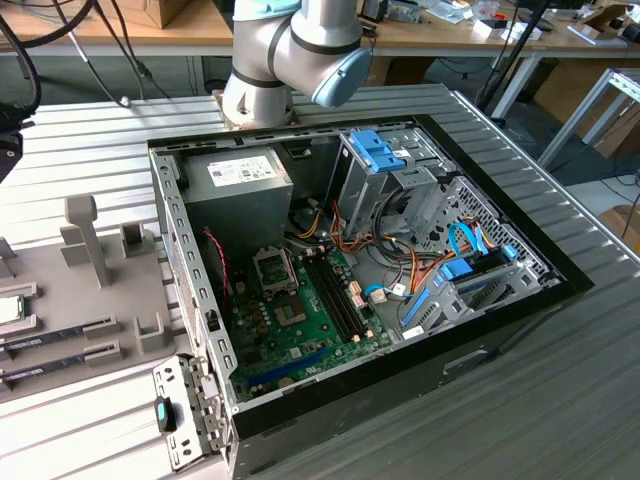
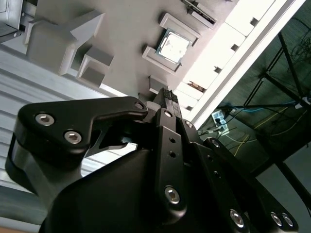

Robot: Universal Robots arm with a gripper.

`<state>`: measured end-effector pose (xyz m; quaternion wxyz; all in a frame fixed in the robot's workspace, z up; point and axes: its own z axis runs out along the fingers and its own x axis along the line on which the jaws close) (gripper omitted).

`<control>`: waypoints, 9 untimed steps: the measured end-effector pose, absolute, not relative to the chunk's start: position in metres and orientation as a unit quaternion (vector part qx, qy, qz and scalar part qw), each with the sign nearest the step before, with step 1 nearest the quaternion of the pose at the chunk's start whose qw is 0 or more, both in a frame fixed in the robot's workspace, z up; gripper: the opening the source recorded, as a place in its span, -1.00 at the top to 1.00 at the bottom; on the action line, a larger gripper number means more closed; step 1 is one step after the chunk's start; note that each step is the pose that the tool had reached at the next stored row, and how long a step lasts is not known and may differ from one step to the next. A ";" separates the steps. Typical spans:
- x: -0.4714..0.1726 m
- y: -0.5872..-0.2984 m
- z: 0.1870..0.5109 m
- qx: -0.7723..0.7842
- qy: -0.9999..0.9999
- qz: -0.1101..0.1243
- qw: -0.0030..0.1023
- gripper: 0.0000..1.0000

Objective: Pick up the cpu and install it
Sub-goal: 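Reach for the cpu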

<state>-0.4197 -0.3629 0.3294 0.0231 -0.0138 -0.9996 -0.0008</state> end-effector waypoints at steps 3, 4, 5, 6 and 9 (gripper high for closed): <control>-0.420 -0.363 0.325 -0.014 -1.000 -0.001 0.023 0.79; -0.420 -0.363 0.323 -0.014 -1.000 -0.001 0.023 0.79; -0.420 -0.363 0.321 -0.014 -1.000 -0.001 0.023 0.79; -0.420 -0.363 0.319 -0.014 -1.000 -0.001 0.023 0.79; -0.420 -0.363 0.314 -0.014 -1.000 -0.001 0.023 0.79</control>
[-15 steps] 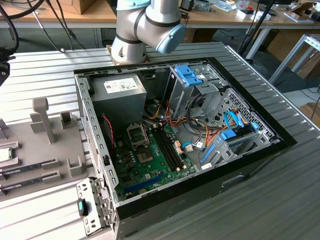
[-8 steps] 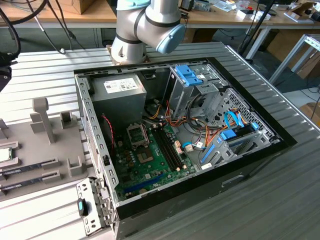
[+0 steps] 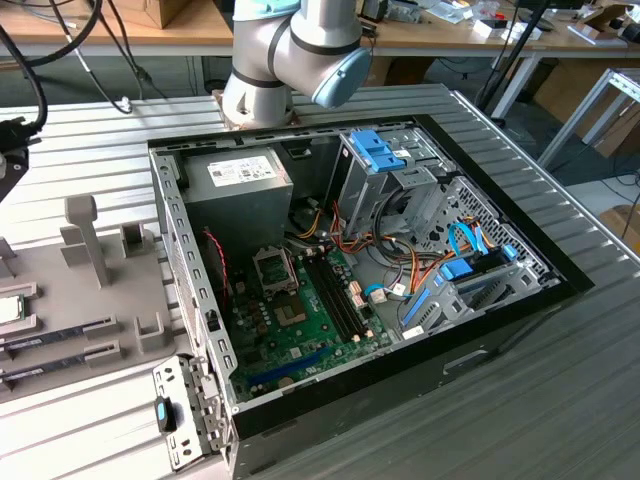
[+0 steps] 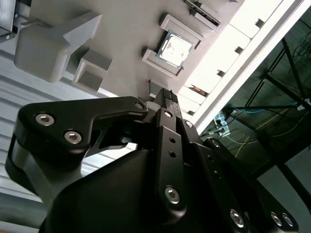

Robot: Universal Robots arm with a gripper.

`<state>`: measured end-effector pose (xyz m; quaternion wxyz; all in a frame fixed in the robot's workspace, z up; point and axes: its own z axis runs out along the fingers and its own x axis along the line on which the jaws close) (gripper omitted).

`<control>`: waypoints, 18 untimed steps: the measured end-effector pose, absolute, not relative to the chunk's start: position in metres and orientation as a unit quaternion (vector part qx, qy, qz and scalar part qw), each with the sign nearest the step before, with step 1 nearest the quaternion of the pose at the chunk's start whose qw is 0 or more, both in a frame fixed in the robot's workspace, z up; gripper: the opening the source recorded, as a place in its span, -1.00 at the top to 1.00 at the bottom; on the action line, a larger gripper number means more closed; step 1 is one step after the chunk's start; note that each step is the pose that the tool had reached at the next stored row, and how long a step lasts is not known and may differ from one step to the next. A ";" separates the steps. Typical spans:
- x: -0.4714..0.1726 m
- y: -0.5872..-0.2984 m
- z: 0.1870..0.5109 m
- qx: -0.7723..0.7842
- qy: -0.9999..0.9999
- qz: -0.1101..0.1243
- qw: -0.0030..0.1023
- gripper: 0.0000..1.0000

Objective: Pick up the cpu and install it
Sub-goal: 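Reach for the cpu, then pick up the cpu and move it towards the insertion slot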

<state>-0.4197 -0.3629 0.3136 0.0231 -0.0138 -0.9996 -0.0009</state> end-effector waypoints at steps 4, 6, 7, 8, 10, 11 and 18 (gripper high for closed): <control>-0.420 -0.363 0.307 -0.014 -1.000 -0.001 0.023 0.79; -0.420 -0.363 0.305 -0.014 -1.000 -0.001 0.023 0.79; -0.420 -0.363 0.304 -0.014 -1.000 -0.001 0.023 0.79; -0.420 -0.363 0.302 -0.014 -1.000 -0.001 0.023 0.79; -0.420 -0.363 0.301 -0.014 -1.000 -0.001 0.023 0.79; -0.420 -0.363 0.300 -0.014 -1.000 -0.001 0.023 0.79; -0.420 -0.363 0.299 -0.014 -1.000 -0.001 0.023 0.79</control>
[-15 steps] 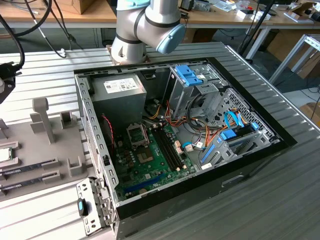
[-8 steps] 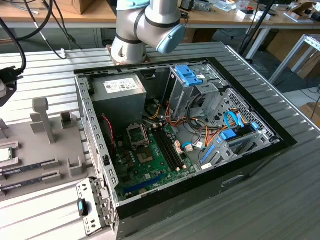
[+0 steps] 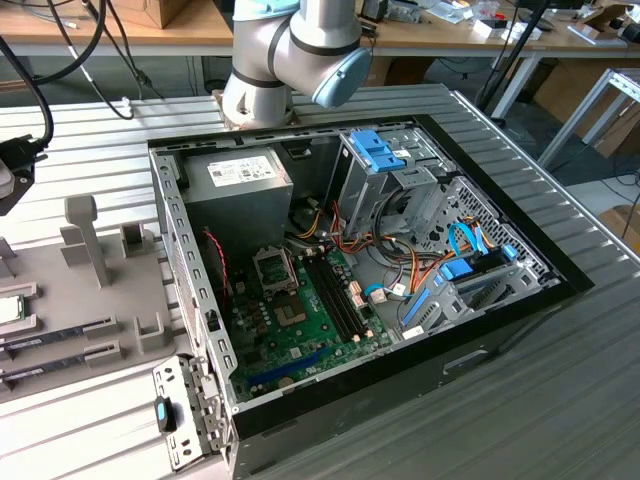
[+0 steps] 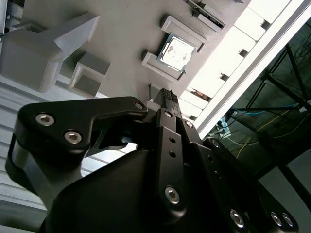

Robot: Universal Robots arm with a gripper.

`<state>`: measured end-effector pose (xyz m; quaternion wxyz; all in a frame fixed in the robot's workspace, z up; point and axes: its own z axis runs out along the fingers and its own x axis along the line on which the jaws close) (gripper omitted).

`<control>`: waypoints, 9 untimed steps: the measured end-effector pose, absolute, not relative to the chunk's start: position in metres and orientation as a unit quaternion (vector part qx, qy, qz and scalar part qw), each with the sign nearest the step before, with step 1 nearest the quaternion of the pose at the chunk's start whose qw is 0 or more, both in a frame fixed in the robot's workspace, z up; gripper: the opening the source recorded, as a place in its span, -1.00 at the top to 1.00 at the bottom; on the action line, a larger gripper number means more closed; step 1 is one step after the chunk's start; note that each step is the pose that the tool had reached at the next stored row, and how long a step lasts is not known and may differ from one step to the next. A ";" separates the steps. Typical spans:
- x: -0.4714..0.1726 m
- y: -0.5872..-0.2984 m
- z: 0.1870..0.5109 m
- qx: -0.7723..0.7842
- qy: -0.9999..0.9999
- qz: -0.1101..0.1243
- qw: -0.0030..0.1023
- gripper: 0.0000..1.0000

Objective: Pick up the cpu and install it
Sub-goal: 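Pick up the cpu and move it towards the insertion slot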

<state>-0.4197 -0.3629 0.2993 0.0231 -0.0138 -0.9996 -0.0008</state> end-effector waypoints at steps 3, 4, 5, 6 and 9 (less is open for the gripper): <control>-0.420 -0.363 0.299 -0.014 -1.000 -0.001 0.023 0.79; -0.420 -0.363 0.299 -0.014 -1.000 -0.001 0.023 0.79; -0.420 -0.363 0.299 -0.014 -1.000 -0.001 0.023 0.79; -0.420 -0.363 0.299 -0.014 -1.000 -0.001 0.023 0.79; -0.420 -0.363 0.299 -0.014 -1.000 -0.001 0.023 0.66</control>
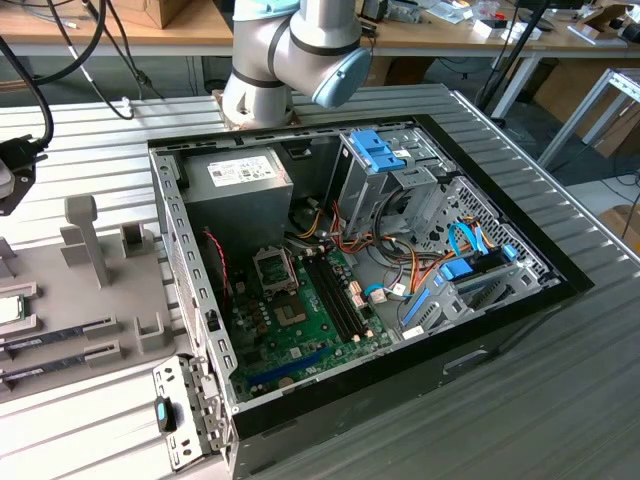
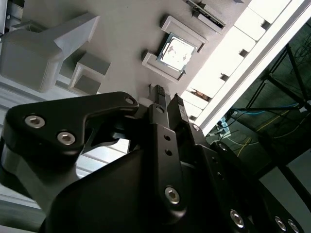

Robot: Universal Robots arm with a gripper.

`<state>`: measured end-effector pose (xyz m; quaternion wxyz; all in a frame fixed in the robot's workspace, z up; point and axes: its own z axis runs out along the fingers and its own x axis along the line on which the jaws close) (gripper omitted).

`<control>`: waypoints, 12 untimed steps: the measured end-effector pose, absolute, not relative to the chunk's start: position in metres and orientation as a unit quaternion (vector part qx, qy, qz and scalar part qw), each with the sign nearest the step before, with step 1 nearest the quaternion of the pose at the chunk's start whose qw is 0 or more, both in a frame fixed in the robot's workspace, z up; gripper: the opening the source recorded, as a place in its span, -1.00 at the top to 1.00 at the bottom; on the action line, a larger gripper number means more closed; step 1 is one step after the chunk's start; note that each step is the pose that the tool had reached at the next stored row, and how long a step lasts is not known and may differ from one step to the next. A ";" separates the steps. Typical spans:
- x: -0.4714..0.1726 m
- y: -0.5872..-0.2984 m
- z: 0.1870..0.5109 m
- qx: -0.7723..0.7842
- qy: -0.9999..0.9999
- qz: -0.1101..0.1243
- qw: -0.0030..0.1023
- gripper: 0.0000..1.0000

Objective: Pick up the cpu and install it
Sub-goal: 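Pick up the cpu and move it towards the insertion slot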

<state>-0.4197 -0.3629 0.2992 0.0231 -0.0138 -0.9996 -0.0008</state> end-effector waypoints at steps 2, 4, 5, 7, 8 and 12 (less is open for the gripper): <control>-0.420 -0.363 0.299 -0.014 -1.000 -0.001 0.023 0.41; -0.420 -0.363 0.299 -0.014 -1.000 -0.001 0.023 0.17; -0.420 -0.363 0.299 -0.014 -1.000 -0.001 0.023 0.17; -0.420 -0.363 0.299 -0.014 -1.000 -0.001 0.023 0.04; -0.420 -0.363 0.299 -0.014 -1.000 -0.001 0.023 0.04; -0.420 -0.363 0.299 -0.014 -1.000 -0.001 0.023 0.04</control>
